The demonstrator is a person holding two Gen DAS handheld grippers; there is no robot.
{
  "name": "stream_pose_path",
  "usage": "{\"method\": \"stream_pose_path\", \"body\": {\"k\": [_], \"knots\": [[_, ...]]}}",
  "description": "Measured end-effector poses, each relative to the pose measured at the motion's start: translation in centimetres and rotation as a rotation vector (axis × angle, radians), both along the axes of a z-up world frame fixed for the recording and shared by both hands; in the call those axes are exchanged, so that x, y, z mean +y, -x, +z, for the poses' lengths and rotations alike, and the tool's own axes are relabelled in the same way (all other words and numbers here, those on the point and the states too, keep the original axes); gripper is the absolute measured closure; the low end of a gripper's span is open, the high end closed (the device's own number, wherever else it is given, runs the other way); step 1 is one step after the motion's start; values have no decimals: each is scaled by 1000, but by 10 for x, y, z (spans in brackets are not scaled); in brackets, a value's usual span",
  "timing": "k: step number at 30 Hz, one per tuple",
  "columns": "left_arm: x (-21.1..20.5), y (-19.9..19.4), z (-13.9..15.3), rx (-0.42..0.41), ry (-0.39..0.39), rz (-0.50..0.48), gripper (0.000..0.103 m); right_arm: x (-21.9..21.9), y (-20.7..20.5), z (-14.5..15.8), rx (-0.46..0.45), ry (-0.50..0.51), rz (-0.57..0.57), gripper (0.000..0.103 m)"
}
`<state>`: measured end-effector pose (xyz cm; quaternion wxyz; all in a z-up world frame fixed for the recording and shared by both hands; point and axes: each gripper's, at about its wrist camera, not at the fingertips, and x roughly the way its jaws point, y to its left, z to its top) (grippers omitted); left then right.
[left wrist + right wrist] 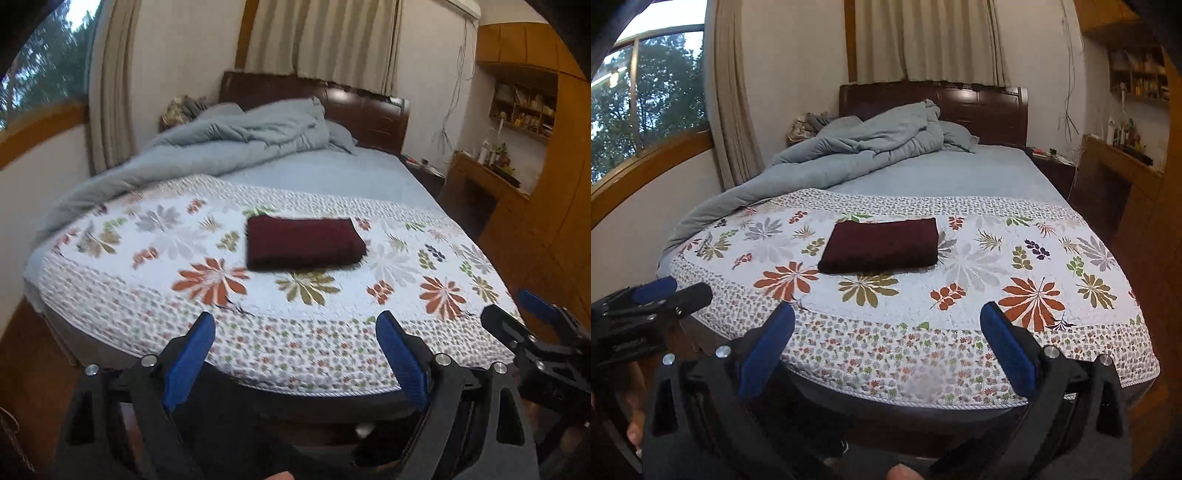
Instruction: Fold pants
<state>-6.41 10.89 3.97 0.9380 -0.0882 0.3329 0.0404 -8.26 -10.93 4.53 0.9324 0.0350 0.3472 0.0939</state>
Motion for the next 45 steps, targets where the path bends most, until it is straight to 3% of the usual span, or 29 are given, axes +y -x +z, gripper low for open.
{"method": "stream_pose_path", "body": {"k": [8, 17, 24, 36, 45], "knots": [[-5, 0, 2, -4, 47, -11, 14, 5, 1, 10, 31, -7, 44, 3], [6, -25, -19, 56, 80, -19, 14, 11, -23, -15, 91, -16, 47, 3], [10, -29, -21, 43, 36, 19, 14, 18, -31, -24, 103, -18, 54, 3], [3, -25, -10, 11, 17, 2, 13, 16, -32, -26, 109, -16, 47, 3], [-9, -15, -1, -24, -60, 21, 13, 13, -29, -21, 96, -14, 45, 3]]}}
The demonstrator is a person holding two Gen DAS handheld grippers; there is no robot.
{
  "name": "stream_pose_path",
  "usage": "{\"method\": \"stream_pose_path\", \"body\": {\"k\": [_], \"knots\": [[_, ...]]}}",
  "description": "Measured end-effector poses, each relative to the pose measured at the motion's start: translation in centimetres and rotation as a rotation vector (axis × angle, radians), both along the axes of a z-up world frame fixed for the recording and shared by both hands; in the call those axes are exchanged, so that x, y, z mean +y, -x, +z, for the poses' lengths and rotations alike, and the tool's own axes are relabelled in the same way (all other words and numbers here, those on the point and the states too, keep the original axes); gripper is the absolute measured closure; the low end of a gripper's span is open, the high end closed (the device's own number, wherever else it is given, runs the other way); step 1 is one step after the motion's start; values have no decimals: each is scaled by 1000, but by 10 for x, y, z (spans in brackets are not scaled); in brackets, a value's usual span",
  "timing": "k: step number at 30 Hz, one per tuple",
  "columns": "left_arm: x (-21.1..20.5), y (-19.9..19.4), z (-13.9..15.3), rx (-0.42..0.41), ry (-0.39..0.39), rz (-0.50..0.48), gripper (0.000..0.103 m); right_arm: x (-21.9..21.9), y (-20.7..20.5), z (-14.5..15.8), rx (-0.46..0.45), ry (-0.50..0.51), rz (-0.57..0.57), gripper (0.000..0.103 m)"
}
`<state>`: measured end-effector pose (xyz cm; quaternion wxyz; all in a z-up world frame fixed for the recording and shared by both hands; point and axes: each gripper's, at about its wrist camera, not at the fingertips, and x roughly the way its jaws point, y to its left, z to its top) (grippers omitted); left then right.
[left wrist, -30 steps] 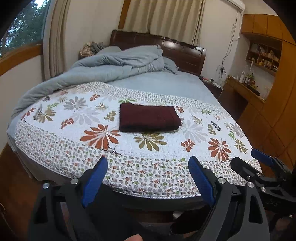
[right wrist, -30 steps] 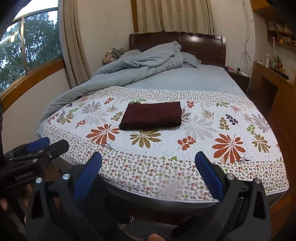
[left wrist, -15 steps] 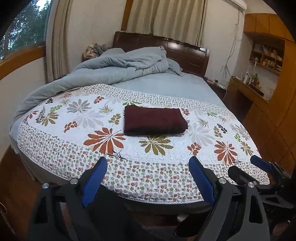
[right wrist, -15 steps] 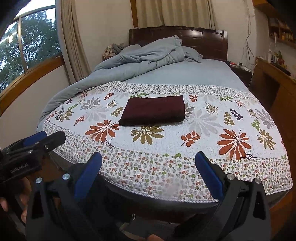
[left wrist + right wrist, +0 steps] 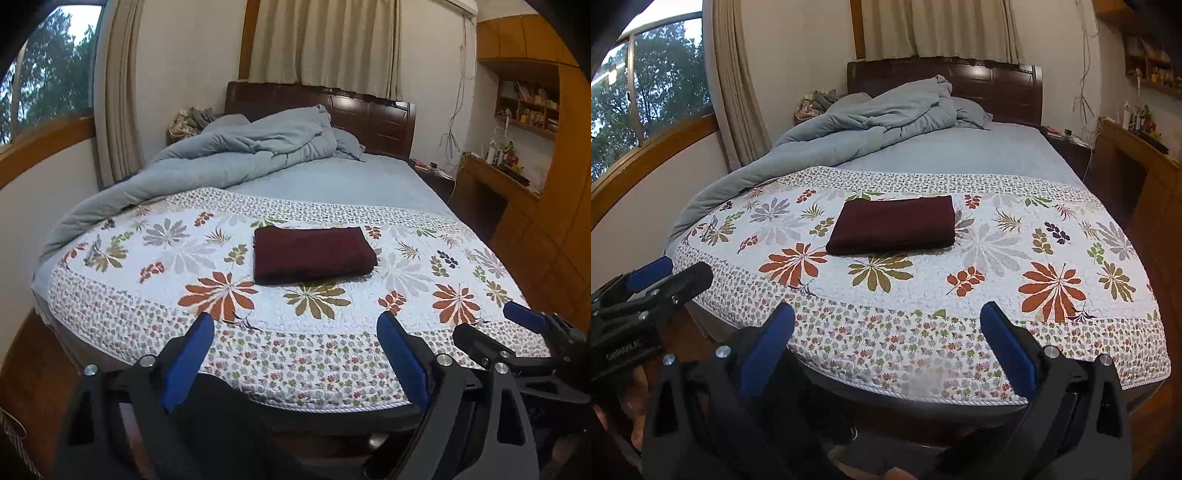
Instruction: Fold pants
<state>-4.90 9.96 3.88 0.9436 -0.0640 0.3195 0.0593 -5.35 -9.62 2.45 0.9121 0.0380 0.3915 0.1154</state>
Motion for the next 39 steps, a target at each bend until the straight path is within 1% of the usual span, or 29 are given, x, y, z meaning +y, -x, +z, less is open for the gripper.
{"method": "stream_pose_path", "body": {"k": [20, 29, 36, 39], "knots": [[-6, -2, 4, -13, -25, -7, 13, 1, -6, 0, 10, 18, -7, 3], [-5, -7, 5, -10, -19, -14, 13, 4, -10, 2, 6, 25, -3, 3], [-1, -5, 6, -4, -18, 6, 13, 6, -9, 3, 5, 28, 2, 3], [2, -5, 5, 11, -2, 16, 13, 7, -8, 3, 5, 30, 4, 3]]}}
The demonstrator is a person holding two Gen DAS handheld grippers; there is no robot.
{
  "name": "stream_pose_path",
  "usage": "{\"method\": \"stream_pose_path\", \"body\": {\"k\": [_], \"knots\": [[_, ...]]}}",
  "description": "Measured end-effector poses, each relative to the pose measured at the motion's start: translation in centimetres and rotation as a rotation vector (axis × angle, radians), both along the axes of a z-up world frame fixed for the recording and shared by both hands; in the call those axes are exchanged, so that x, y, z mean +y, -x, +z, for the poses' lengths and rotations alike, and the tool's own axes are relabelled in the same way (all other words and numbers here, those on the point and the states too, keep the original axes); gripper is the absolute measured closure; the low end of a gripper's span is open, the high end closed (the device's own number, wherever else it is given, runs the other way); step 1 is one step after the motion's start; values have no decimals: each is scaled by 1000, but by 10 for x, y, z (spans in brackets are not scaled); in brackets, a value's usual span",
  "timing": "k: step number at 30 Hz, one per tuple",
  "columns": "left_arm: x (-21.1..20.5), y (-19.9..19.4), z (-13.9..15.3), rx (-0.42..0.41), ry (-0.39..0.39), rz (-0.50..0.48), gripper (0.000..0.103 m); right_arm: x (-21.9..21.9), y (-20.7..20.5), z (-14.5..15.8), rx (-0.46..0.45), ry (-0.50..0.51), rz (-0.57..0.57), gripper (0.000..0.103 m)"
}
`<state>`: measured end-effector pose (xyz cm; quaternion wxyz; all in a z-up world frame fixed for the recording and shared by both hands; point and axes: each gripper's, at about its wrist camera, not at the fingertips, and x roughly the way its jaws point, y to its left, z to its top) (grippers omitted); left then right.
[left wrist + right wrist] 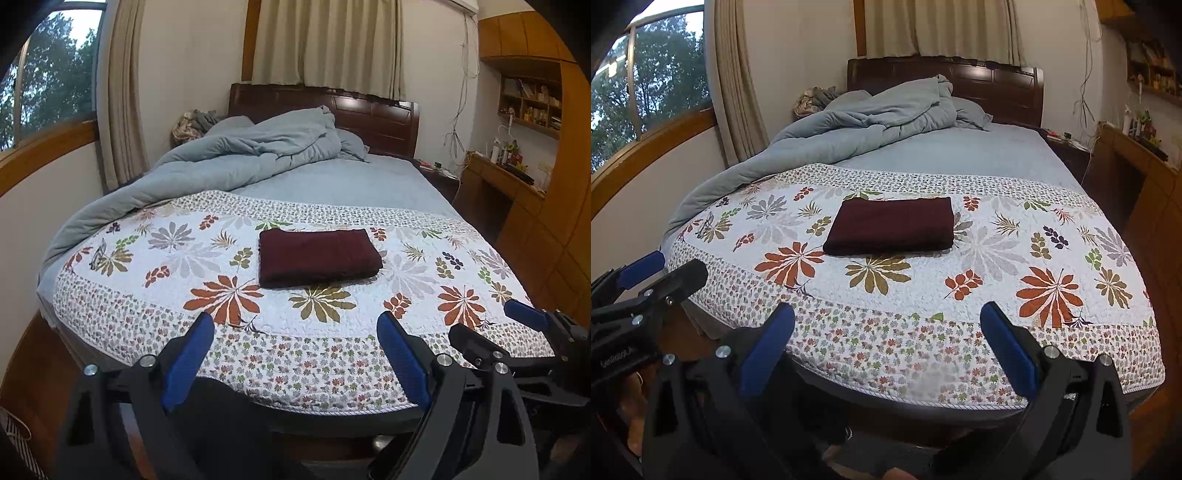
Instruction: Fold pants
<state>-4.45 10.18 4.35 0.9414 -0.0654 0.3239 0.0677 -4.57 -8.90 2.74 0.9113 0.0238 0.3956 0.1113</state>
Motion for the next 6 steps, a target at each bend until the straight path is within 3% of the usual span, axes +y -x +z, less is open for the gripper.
{"method": "stream_pose_path", "body": {"k": [6], "knots": [[1, 3, -2, 10, 11, 2, 13, -1, 0, 0, 0, -1, -4, 3]]}}
